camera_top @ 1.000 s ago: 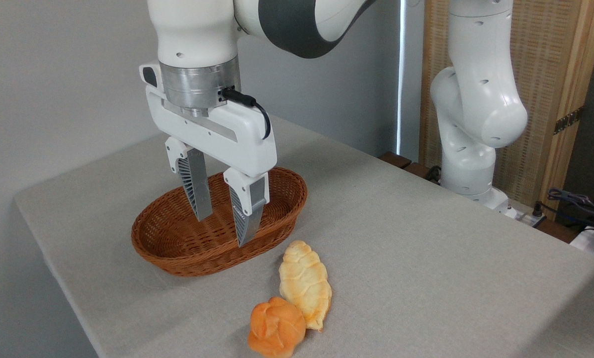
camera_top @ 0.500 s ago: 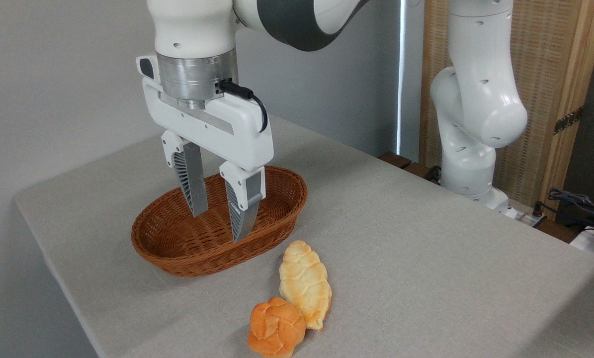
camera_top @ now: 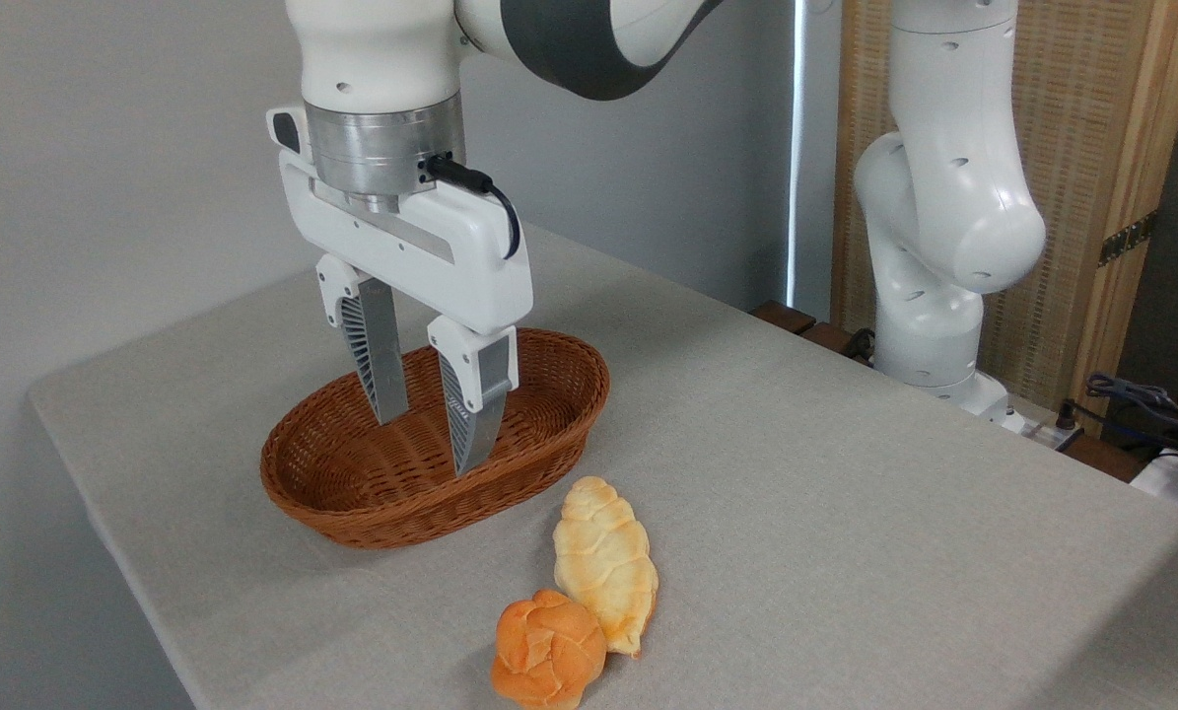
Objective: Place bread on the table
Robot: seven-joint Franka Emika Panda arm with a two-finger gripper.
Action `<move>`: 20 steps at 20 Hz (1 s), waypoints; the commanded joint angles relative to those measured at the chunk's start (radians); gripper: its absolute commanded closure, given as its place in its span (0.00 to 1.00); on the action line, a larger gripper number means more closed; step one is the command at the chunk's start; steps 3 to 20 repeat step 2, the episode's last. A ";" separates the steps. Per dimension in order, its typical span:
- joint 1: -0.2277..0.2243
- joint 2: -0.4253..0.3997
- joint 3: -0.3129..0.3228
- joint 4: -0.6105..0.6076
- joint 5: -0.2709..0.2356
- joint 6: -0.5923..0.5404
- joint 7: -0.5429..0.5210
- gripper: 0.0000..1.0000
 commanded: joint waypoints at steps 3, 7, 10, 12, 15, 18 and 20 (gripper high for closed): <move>-0.011 0.000 -0.017 0.002 -0.003 -0.002 -0.017 0.00; -0.011 0.000 -0.017 0.002 -0.003 -0.002 -0.017 0.00; -0.011 0.000 -0.017 0.002 -0.003 -0.002 -0.017 0.00; -0.011 0.000 -0.017 0.002 -0.003 -0.002 -0.017 0.00; -0.011 0.000 -0.017 0.002 -0.003 -0.002 -0.017 0.00; -0.011 0.000 -0.017 0.002 -0.003 -0.002 -0.017 0.00; -0.011 0.000 -0.017 0.002 -0.003 -0.002 -0.017 0.00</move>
